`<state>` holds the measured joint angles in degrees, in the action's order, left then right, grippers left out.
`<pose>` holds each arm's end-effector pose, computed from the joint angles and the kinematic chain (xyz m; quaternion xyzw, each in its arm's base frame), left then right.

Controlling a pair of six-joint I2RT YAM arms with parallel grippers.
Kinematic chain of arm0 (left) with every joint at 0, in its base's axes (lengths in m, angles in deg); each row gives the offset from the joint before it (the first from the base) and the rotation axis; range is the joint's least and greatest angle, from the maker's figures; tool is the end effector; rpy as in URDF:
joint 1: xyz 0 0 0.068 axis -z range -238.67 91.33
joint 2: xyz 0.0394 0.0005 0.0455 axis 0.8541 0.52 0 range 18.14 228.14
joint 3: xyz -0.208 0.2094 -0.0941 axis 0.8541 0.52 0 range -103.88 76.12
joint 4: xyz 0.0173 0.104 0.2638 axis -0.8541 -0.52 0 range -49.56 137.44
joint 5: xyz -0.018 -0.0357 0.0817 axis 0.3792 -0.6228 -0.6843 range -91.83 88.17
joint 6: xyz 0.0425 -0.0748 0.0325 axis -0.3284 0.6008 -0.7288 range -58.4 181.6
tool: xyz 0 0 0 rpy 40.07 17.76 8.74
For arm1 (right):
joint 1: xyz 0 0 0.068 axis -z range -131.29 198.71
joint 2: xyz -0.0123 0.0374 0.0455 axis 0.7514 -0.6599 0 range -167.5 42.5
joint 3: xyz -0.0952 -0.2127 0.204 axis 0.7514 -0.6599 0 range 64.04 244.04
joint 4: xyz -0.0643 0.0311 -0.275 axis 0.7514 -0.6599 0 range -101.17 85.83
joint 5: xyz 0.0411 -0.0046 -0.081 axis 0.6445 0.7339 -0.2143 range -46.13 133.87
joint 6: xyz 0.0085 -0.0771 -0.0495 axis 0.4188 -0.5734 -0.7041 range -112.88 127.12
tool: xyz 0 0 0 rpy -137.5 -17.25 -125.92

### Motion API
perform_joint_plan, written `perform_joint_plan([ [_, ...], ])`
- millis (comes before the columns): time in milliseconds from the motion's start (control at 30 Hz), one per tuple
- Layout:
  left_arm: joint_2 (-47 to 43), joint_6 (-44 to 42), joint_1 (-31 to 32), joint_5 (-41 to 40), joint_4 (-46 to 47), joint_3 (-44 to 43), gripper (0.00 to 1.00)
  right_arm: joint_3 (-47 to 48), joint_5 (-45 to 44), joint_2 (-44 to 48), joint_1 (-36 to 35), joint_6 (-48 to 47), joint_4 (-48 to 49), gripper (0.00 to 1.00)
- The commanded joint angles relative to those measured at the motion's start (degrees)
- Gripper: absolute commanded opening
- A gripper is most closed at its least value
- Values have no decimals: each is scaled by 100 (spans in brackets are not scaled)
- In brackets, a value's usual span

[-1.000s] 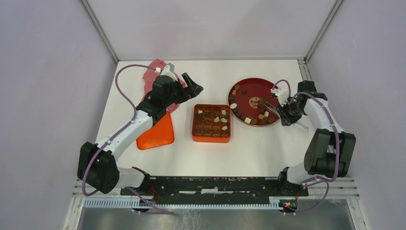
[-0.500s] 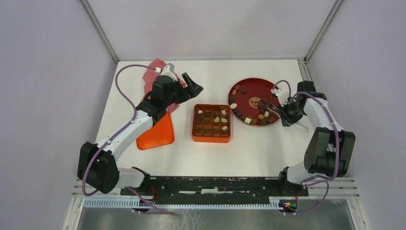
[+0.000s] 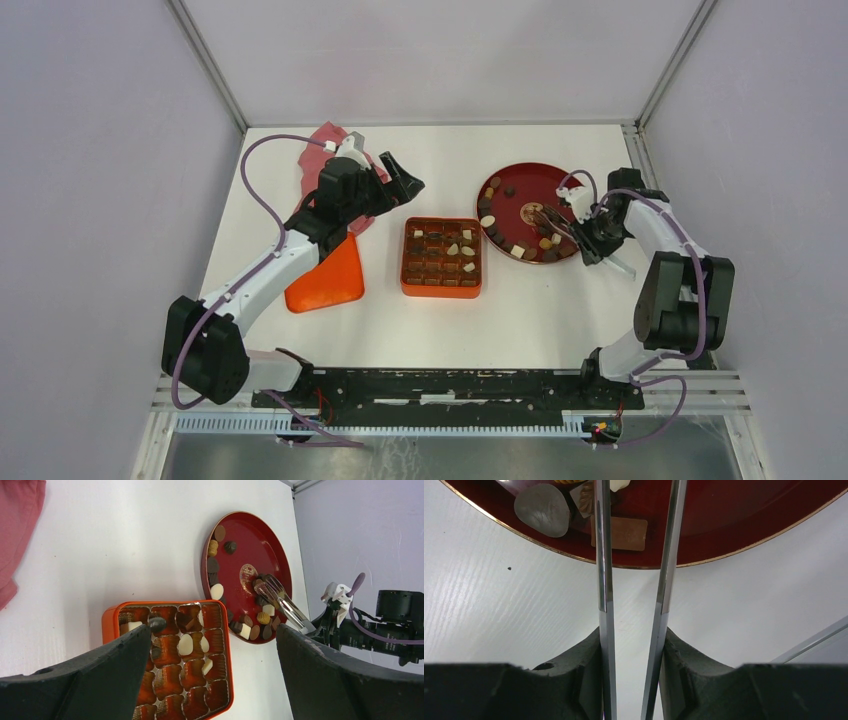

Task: Pack the chocolate
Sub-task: Pick up the fake chocolate from the plate.

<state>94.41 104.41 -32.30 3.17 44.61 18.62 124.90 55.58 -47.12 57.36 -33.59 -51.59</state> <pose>0.3263 -0.1696 0.3197 -0.0938 0.8214 -0.3484 0.4418 0.3186 -0.0315 0.1881 -0.2845 0.9458 0.0420 0.1510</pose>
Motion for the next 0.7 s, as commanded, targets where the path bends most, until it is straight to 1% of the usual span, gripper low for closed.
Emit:
perform_joint_plan([
  [0,-130,105,-3,-40,170,-26,99,421,-271,-104,-118,89,56,42],
  [200,-117,121,-2,-47,200,-16,99,571,-453,-153,-186,98,-7,36],
  [267,-98,115,-8,-36,204,-29,99,600,-509,-144,-213,98,-18,30],
  [367,-61,105,-4,-25,204,-58,99,680,-492,-116,-231,107,-66,25],
  [667,-33,96,-9,-25,222,-60,99,881,280,71,-240,283,-196,16],
])
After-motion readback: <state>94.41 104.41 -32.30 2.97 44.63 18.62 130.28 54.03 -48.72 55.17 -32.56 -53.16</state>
